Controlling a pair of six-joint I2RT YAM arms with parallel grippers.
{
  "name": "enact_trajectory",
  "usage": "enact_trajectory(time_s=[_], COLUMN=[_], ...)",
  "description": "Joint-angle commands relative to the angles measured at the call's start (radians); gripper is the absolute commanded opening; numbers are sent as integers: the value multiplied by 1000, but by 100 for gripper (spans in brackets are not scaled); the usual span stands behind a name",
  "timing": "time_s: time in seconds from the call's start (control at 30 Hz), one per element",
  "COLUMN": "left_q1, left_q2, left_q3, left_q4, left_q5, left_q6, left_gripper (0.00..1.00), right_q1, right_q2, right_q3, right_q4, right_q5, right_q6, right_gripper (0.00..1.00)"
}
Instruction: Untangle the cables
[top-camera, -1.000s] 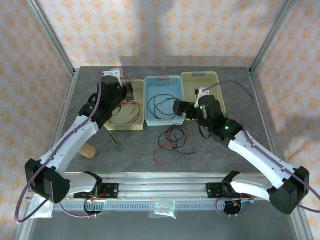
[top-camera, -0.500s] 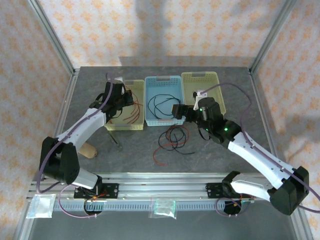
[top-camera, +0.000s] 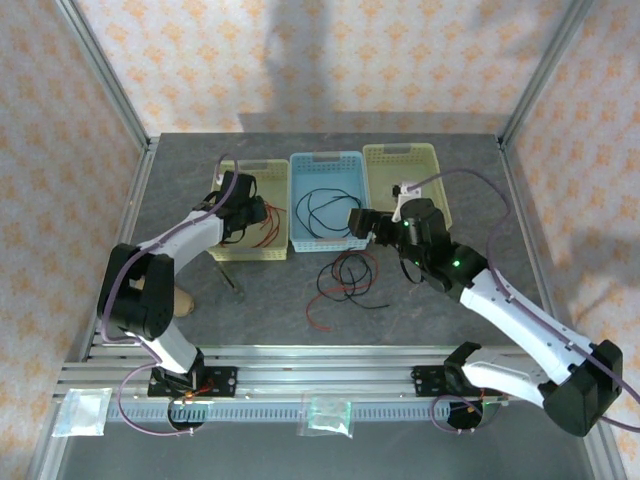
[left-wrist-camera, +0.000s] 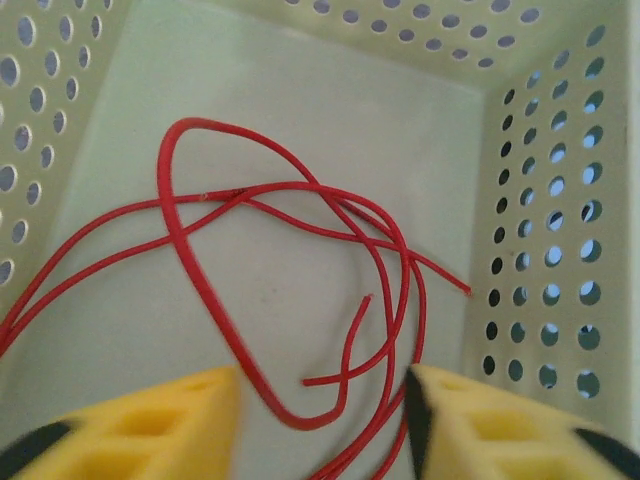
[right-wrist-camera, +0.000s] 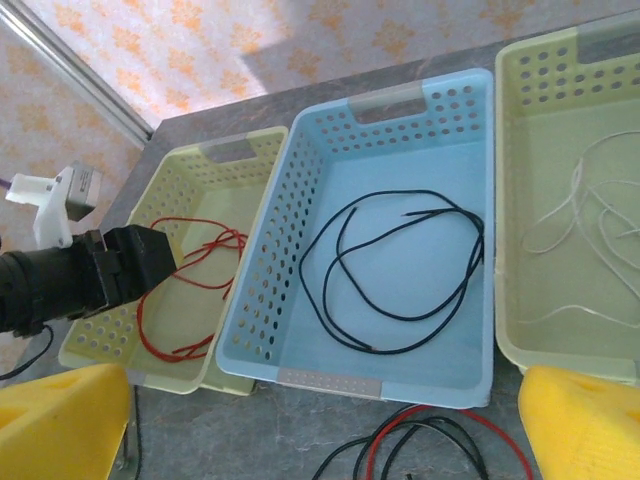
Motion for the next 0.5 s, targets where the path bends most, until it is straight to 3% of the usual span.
enact_trajectory(time_s=[0.0,0.23,0.47], left_q1=[7,-62,-206], left_q2=[-17,-114,-265], left_q3=[31,32,7], left_q4=[-23,-55,-70], left_q5=[-47,-87,-133], left_q6=[-14,31,29], left_gripper=[65,89,91], right_q1=[-3,-3,-3], right_q2=[-25,-81,-56], right_q3=[-28,-67,-56], right_q4=[13,59,-42], right_q5=[93,50,97], right_q6=[42,58,45], right_gripper=[100,100,100])
